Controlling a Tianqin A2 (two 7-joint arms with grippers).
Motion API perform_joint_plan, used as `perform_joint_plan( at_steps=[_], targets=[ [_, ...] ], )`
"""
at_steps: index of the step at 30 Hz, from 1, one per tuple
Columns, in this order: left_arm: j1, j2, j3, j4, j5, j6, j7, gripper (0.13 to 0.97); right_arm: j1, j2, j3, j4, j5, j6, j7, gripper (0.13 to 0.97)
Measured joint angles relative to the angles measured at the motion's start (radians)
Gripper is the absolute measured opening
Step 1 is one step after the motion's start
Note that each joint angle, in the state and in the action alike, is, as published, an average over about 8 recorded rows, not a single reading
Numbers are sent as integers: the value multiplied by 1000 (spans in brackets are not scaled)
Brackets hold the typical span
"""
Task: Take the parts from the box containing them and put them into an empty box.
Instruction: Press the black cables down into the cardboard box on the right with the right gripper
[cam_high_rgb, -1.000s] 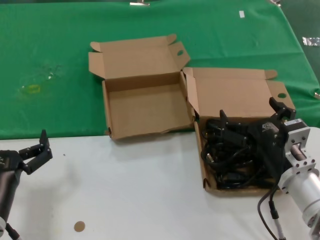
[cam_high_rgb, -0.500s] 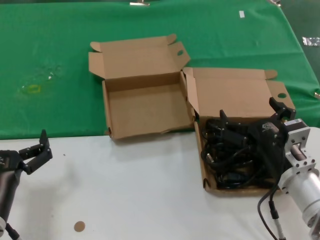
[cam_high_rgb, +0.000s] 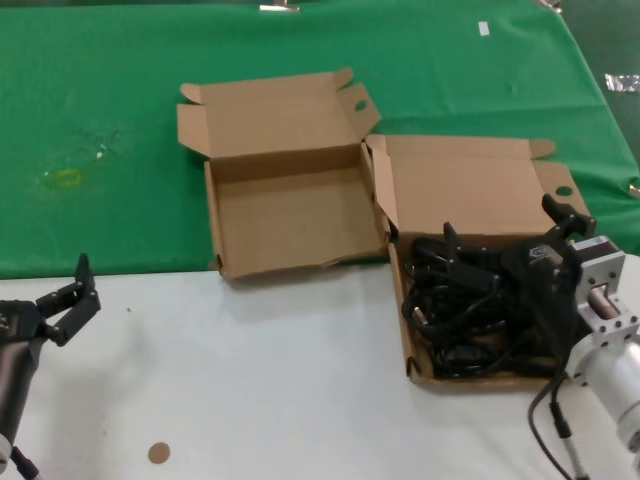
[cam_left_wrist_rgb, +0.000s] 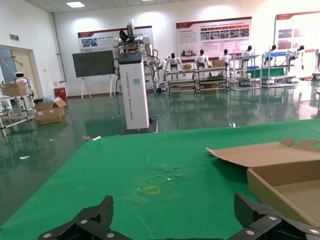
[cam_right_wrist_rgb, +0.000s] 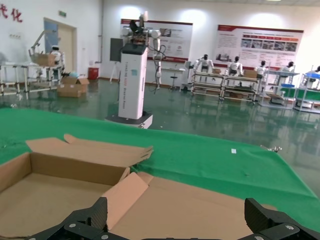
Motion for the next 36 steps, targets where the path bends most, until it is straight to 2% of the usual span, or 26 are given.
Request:
perform_joint_plan(
  at_steps=[5,10,14,17,22,23,28,31,36],
  targets=[
    [0,0,0,0,0,0,0,832,17,130,-70,12,67,30,4,966],
    [0,0,0,0,0,0,0,743,56,328,-168,27,166,33,8,966],
    [0,0,0,0,0,0,0,743,111,504,-266,39,219,6,39,966],
    [0,0,0,0,0,0,0,663,167,621,-343,48,212,-30,93,966],
    [0,0,0,0,0,0,0,529,270,753,-424,64,96,-157,223,966],
    [0,0,0,0,0,0,0,529,293,771,-433,66,66,-194,249,966],
    [0,0,0,0,0,0,0,406,409,812,-463,67,-64,-405,319,966],
    [0,0,0,0,0,0,0,332,477,802,-477,47,-126,-539,316,966],
    [0,0,0,0,0,0,0,269,569,742,-491,-17,-219,-738,264,966]
  ],
)
